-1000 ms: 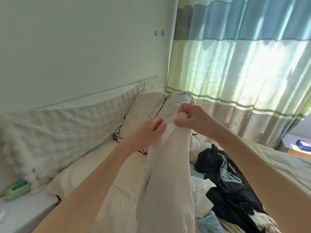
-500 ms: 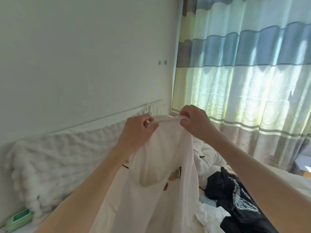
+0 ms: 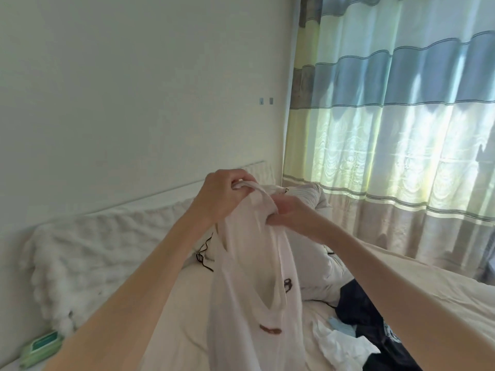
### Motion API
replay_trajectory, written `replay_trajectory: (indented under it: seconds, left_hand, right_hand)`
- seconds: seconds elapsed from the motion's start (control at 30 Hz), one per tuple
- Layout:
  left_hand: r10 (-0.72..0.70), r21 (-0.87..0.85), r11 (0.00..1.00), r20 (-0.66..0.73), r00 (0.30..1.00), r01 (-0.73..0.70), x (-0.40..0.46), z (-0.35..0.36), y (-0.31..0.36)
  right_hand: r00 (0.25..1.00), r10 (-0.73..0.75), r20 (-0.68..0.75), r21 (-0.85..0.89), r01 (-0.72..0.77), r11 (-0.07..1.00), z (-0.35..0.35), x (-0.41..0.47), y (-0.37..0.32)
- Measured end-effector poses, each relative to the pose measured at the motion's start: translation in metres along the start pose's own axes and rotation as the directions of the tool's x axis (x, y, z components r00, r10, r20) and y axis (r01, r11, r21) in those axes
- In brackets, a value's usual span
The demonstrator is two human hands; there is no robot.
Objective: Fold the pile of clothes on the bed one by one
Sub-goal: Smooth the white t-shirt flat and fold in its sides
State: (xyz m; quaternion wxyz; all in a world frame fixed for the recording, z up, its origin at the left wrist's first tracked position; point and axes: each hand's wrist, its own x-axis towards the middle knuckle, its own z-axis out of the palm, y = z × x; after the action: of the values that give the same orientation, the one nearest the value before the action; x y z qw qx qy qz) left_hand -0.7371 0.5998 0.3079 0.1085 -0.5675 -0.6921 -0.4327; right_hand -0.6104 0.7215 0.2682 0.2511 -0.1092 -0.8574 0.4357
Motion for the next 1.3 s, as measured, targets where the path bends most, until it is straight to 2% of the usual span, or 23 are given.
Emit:
replay_trajectory:
  seconds: [0.07,0.1,0.13,0.2,0.23,0.3,0.37,0.47,0.57,0.63,0.73,0.83,0.87,0.93,1.0,1.07,1.17,1.3]
  left_hand:
    - [0.017,0.006,1.000,0.009,1.000,-0.017,0.003,0.000,-0.001]
    - [0.011,0.006,1.000,0.016,1.000,-0.011,0.004,0.000,-0.003]
    - [0.000,0.001,1.000,0.024,1.000,0.000,0.004,0.000,-0.007]
    - [-0.029,-0.002,1.000,0.062,0.998,0.029,0.002,0.001,-0.017]
    - [-0.049,0.016,0.999,0.109,0.993,0.048,-0.001,0.002,-0.023]
    - [-0.113,0.091,0.991,0.231,0.966,0.094,-0.014,0.008,-0.040]
    - [-0.211,0.160,0.972,0.278,0.937,0.171,-0.036,0.015,-0.064]
    - [-0.360,0.238,0.919,0.176,0.916,0.315,-0.065,0.017,-0.098]
    - [-0.407,0.254,0.896,0.147,0.901,0.364,-0.071,0.009,-0.109]
    - [-0.430,0.186,0.898,0.181,0.884,0.399,-0.068,0.002,-0.106]
    - [-0.490,-0.044,0.861,0.196,0.850,0.507,-0.069,-0.004,-0.100]
    - [-0.525,-0.200,0.824,0.079,0.847,0.530,-0.082,-0.002,-0.101]
    - [-0.533,-0.233,0.818,0.034,0.845,0.525,-0.087,0.000,-0.102]
    - [-0.541,-0.287,0.806,-0.003,0.841,0.517,-0.096,0.007,-0.105]
    - [-0.529,-0.281,0.807,0.050,0.847,0.520,-0.102,0.018,-0.106]
    - [-0.503,-0.223,0.829,0.106,0.858,0.513,-0.107,0.028,-0.107]
    - [-0.462,-0.197,0.855,0.126,0.878,0.479,-0.112,0.031,-0.105]
    - [-0.427,-0.225,0.870,0.098,0.899,0.438,-0.117,0.024,-0.103]
  right_hand:
    - [0.982,0.059,0.181,0.182,-0.092,0.979,0.009,-0.003,0.004]
    - [0.978,0.070,0.195,0.217,-0.113,0.970,0.013,-0.002,0.007]
    - [0.987,0.070,0.142,0.215,-0.100,0.971,0.016,-0.001,0.009]
    - [0.990,0.071,-0.120,0.104,-0.059,0.993,0.016,0.006,0.013]
    - [0.963,0.070,-0.260,0.034,-0.063,0.997,0.012,0.010,0.016]
    - [0.904,0.066,-0.422,-0.016,-0.080,0.997,0.002,0.014,0.019]
    - [0.869,0.060,-0.492,-0.059,-0.102,0.993,-0.011,0.013,0.021]
    - [0.820,0.046,-0.571,-0.207,-0.197,0.958,-0.028,0.004,0.031]
    - [0.791,0.054,-0.609,-0.301,-0.294,0.907,-0.035,-0.007,0.045]
    - [0.791,0.062,-0.608,-0.338,-0.329,0.882,-0.034,-0.013,0.053]
    - [0.791,-0.002,-0.612,-0.423,-0.325,0.846,-0.031,-0.025,0.060]
    - [0.714,-0.072,-0.697,-0.362,-0.262,0.895,-0.028,-0.047,0.064]
    - [0.686,-0.049,-0.726,-0.301,-0.253,0.920,-0.027,-0.055,0.067]
    - [0.708,0.129,-0.695,-0.086,-0.259,0.962,-0.027,-0.065,0.074]
    - [0.751,0.360,-0.553,0.207,-0.295,0.933,-0.026,-0.069,0.082]
    - [0.752,0.461,-0.471,0.319,-0.343,0.884,-0.025,-0.074,0.089]
    - [0.774,0.425,-0.469,0.251,-0.344,0.905,-0.025,-0.084,0.097]
    - [0.877,0.249,-0.412,-0.085,-0.309,0.947,-0.034,-0.100,0.099]
